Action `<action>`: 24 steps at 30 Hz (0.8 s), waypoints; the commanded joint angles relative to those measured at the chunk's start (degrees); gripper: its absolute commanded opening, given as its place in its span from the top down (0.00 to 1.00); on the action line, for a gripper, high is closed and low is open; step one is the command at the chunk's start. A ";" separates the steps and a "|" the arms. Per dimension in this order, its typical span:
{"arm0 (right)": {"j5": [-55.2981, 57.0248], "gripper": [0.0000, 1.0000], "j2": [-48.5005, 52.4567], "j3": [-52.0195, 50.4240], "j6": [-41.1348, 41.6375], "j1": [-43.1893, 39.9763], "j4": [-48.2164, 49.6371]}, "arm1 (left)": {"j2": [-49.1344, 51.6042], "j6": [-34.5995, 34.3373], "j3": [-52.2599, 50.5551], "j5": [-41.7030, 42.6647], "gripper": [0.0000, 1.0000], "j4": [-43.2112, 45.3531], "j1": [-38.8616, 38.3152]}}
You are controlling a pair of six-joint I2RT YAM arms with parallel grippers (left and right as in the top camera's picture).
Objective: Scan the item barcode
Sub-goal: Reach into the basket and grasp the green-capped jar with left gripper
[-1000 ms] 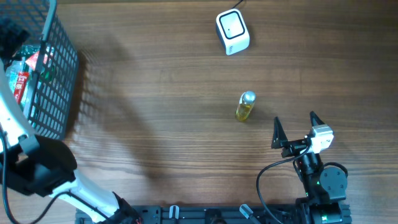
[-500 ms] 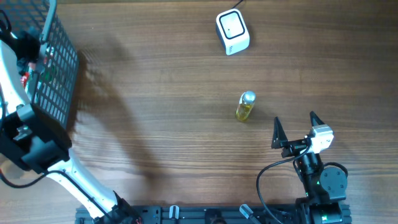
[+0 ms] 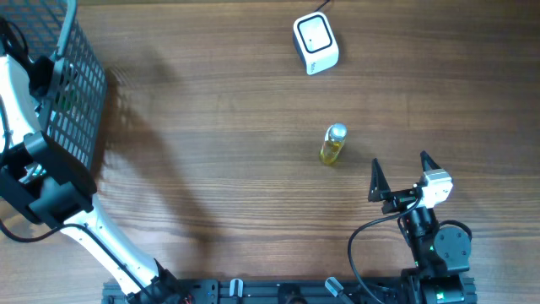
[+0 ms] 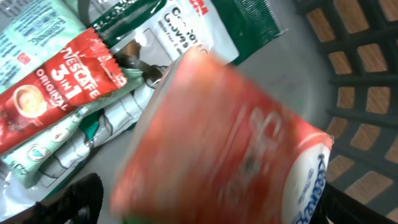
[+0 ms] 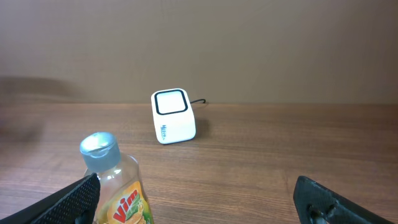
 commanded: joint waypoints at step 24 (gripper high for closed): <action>0.52 0.00 -0.22 -0.04 0.61 -0.28 0.13 | 2.36 0.92 -4.74 -1.86 0.39 1.31 1.09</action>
